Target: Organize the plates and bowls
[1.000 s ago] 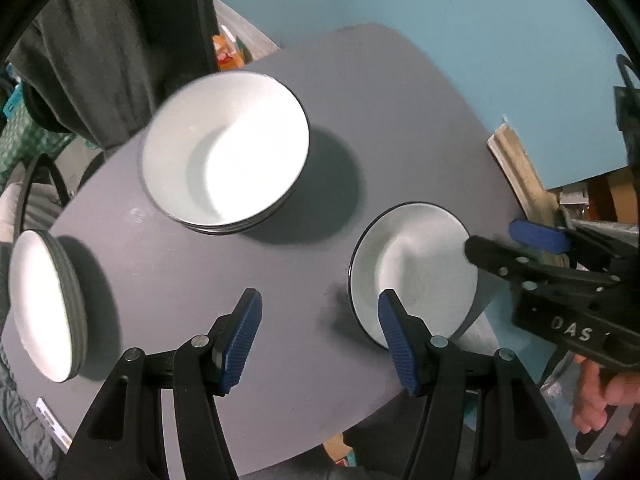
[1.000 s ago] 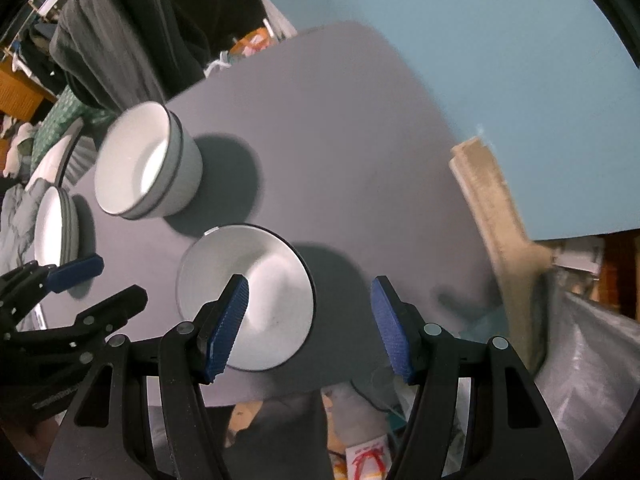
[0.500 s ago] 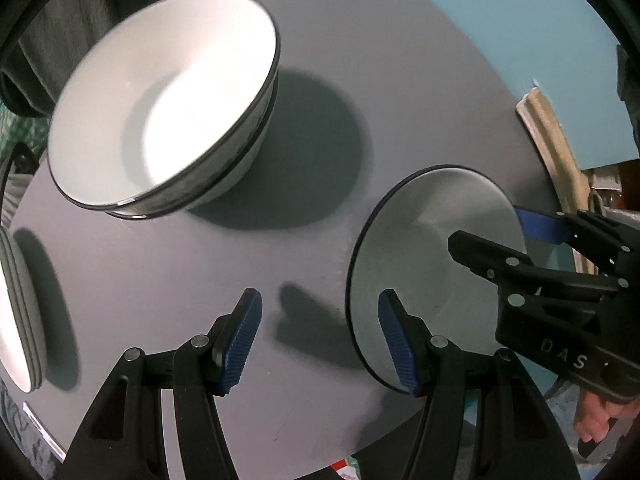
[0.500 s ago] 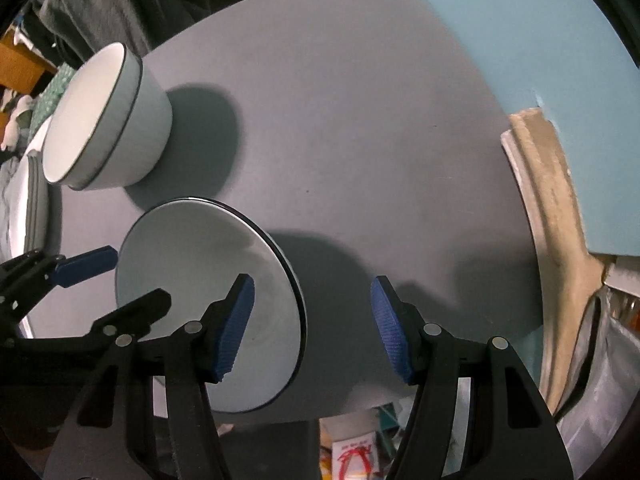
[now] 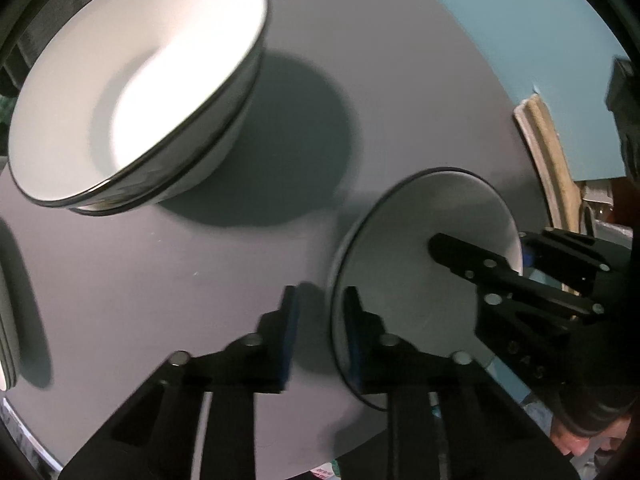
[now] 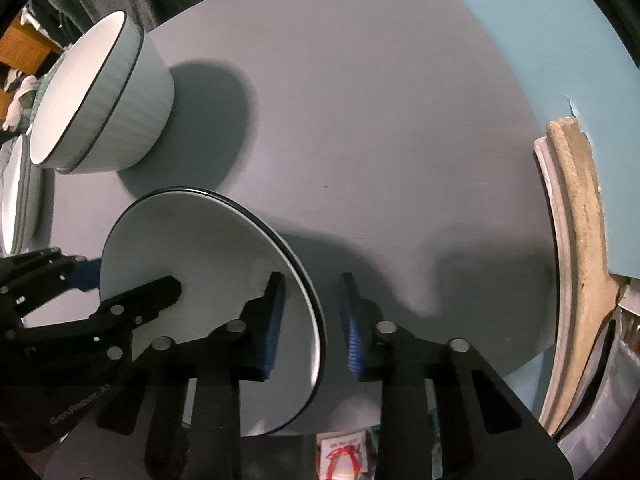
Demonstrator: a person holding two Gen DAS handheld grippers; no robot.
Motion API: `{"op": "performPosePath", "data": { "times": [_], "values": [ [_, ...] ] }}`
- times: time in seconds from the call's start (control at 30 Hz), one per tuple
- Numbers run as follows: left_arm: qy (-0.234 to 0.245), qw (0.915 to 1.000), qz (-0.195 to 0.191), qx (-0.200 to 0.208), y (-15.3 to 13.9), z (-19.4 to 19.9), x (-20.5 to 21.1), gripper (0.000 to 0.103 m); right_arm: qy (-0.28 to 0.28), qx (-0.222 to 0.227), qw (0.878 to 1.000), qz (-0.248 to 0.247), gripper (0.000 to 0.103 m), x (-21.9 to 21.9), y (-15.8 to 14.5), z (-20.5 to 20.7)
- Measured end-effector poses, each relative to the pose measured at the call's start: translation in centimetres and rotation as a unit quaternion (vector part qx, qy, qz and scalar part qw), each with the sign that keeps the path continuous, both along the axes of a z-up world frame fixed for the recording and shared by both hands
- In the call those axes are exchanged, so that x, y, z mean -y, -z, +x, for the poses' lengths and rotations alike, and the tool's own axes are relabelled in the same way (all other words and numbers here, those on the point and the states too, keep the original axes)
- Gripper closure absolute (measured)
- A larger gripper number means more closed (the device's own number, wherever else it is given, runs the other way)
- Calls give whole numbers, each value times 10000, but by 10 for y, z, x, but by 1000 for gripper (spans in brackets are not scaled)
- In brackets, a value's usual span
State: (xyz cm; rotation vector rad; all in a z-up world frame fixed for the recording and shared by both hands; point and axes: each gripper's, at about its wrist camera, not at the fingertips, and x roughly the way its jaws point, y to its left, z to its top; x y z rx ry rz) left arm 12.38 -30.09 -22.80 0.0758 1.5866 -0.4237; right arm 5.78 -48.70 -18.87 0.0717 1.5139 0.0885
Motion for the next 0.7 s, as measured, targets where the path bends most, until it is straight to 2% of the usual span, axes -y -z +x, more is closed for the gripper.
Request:
{"op": "performPosePath", "data": {
  "times": [0.03, 0.23, 0.3, 0.7],
  "values": [
    [20, 10000, -17, 6, 0, -1, 4, 94, -4, -1, 10000, 12, 87, -2, -1, 2],
    [-50, 9999, 91, 49, 1, -9, 10, 95, 121, -84, 9999, 43, 90, -5, 0, 10],
    [-115, 9999, -3, 61, 2, -11, 5, 95, 150, -159, 9996, 168, 92, -16, 1, 15],
    [-645, 9978, 131, 21, -9, -27, -19, 96, -355, -223, 9990, 182, 93, -63, 0, 10]
  ]
}}
